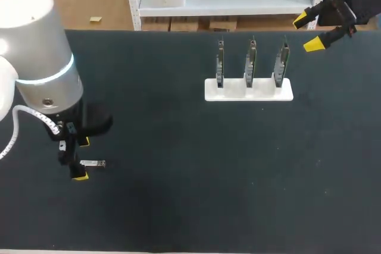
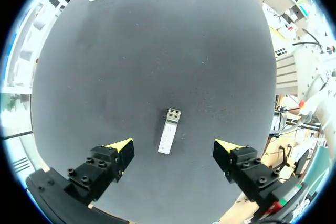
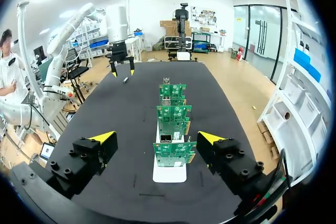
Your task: Pick up the optical module with the left hand, and insert it into the network port with the right hand.
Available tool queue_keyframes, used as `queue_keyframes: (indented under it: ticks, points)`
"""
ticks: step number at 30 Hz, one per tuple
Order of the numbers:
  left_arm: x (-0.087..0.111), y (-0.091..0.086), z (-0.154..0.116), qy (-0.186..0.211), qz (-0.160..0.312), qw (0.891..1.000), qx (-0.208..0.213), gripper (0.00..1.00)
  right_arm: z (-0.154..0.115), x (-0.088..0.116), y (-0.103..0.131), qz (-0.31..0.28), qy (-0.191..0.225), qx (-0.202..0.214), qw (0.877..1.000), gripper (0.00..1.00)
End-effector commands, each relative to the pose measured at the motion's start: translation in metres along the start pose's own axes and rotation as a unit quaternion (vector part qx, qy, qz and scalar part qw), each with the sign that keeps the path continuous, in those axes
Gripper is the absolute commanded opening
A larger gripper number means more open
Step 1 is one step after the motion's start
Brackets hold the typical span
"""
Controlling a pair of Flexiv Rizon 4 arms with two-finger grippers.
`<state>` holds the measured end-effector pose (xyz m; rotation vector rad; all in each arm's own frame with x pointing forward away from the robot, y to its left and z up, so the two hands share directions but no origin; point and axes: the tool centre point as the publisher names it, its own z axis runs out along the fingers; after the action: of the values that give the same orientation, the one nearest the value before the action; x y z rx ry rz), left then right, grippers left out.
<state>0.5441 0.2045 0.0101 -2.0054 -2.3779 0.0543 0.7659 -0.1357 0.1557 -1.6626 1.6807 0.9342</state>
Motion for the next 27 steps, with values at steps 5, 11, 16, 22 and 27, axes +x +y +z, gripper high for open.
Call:
queue_keyframes:
  ticks: [5,11,16,22,27]
  points:
    - [0.006,-0.004,0.012,0.0,-0.012,1.0,0.006,1.0,0.0,0.0,0.002,0.0,0.001,0.002,1.0,1.0]
    - [0.007,-0.002,0.016,0.003,-0.009,1.0,0.007,1.0,0.0,0.0,0.002,0.0,0.001,0.002,1.0,1.0]
    - [0.008,-0.001,0.019,0.009,0.001,1.0,0.01,1.0,0.0,0.0,0.002,0.0,0.001,0.002,1.0,1.0]
    - [0.007,0.003,0.019,0.01,0.012,1.0,0.007,1.0,0.0,0.0,0.002,0.0,0.001,0.002,1.0,1.0]
    - [0.007,0.005,0.023,0.011,0.017,1.0,0.009,1.0,0.0,0.0,0.002,0.0,0.001,0.002,1.0,1.0]
